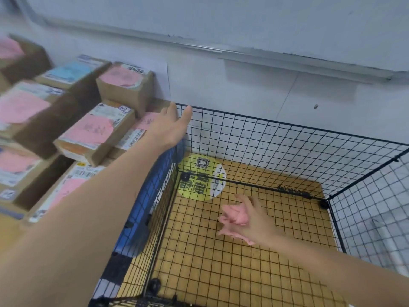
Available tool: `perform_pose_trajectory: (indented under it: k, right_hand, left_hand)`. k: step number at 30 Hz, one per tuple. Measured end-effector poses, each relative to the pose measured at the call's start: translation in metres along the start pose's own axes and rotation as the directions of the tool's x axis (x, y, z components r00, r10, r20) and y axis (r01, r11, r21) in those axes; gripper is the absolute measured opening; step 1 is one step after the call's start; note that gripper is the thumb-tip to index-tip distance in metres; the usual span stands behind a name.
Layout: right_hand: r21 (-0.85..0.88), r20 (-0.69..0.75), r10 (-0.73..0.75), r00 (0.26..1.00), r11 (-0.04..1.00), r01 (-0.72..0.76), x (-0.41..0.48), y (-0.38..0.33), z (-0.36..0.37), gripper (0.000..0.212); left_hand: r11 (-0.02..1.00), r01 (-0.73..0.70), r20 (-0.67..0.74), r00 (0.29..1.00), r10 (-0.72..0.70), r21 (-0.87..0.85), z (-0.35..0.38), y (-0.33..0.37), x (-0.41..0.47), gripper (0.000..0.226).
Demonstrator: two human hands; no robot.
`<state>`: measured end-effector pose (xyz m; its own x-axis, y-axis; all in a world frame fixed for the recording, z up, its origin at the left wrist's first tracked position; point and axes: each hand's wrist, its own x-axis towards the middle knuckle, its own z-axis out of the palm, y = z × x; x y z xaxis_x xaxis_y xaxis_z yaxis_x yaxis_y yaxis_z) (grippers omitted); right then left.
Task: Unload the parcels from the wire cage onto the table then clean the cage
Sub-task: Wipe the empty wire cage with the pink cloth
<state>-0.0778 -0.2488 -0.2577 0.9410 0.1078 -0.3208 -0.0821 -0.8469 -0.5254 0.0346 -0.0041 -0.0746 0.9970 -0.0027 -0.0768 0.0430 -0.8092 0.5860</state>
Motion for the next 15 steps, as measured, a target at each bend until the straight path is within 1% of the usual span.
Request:
perform_pose_trajectory:
  k: [2,4,5,7,8,10,12,15]
  right_hand:
    - [-0.059,-0.091,-0.063,0.994,0.997,0.058,-0.002,0.004,0.012,0.081]
    - [-0.158,-0.105,-0.059,0.993,0.987,0.042,-0.004,0.007,0.020,0.068]
    - [-0.212,-0.076,-0.030,0.997,0.977,0.013,-0.006,0.007,0.022,0.067]
    - [-0.322,0.017,0.055,0.998,0.946,-0.046,-0.010,0.008,0.029,0.075]
    - [-0.347,0.049,0.079,0.996,0.936,-0.057,-0.010,0.008,0.033,0.079]
    - [-0.385,0.054,0.069,0.996,0.922,-0.043,-0.010,0.008,0.038,0.079]
    - [-0.427,0.035,0.028,0.999,0.904,-0.010,-0.006,0.009,0.034,0.074]
    - [-0.388,0.038,0.005,0.999,0.922,0.010,0.002,0.010,0.019,0.069]
  left_hand:
    - [1.000,0.002,-0.005,1.000,-0.002,-0.011,0.000,0.000,-0.001,0.072]
    - [1.000,-0.004,-0.010,1.000,0.004,-0.016,0.000,0.001,-0.001,0.071]
    - [1.000,-0.003,-0.011,1.000,0.003,-0.022,0.000,0.001,-0.001,0.070]
    - [0.999,-0.002,-0.007,1.000,0.001,-0.042,0.000,0.000,0.000,0.069]
    - [0.999,-0.001,-0.006,1.000,0.001,-0.051,0.000,0.000,0.001,0.069]
    - [0.996,0.004,-0.005,1.000,-0.004,-0.090,0.000,-0.002,0.004,0.068]
    - [0.991,0.007,-0.005,1.000,-0.008,-0.132,0.000,-0.004,0.006,0.067]
    - [0.980,0.001,0.005,1.000,0.000,-0.199,-0.001,-0.003,0.006,0.066]
